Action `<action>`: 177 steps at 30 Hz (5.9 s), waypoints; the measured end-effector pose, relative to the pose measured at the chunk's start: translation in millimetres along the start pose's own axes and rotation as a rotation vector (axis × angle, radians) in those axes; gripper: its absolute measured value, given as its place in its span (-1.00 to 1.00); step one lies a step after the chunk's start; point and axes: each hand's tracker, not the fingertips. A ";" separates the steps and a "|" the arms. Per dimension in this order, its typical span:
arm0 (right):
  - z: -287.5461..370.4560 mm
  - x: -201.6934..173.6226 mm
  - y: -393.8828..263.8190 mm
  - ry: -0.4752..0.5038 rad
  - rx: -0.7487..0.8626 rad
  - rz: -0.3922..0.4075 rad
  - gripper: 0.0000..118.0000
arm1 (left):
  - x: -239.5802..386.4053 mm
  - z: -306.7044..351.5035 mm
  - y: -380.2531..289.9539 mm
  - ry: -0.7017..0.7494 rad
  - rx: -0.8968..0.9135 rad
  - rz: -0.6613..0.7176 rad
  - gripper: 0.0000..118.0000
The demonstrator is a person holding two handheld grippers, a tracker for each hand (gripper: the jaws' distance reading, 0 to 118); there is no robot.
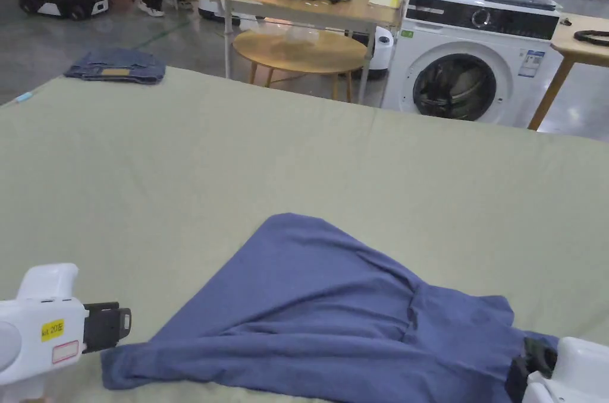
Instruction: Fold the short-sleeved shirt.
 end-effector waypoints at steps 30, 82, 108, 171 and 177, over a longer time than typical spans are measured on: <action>-74.8 3.5 59.2 0.050 -0.195 0.050 -0.94 | 17.1 -52.9 -19.1 0.014 -0.123 -0.090 -1.00; -32.0 73.2 252.4 -0.103 0.155 0.026 -1.00 | 137.5 82.5 240.7 -0.123 0.423 -0.210 -1.00; -38.1 67.3 463.7 -0.195 0.434 -0.001 -1.00 | 210.3 141.3 429.4 -0.059 0.631 -0.226 -1.00; 25.8 24.3 -38.7 -0.024 -0.261 0.045 -0.90 | 35.4 0.3 -45.0 -0.043 0.014 -0.149 -0.87; 22.7 12.1 -35.0 -0.029 -0.233 0.069 0.23 | 42.1 6.8 -48.6 -0.063 0.058 -0.124 -0.16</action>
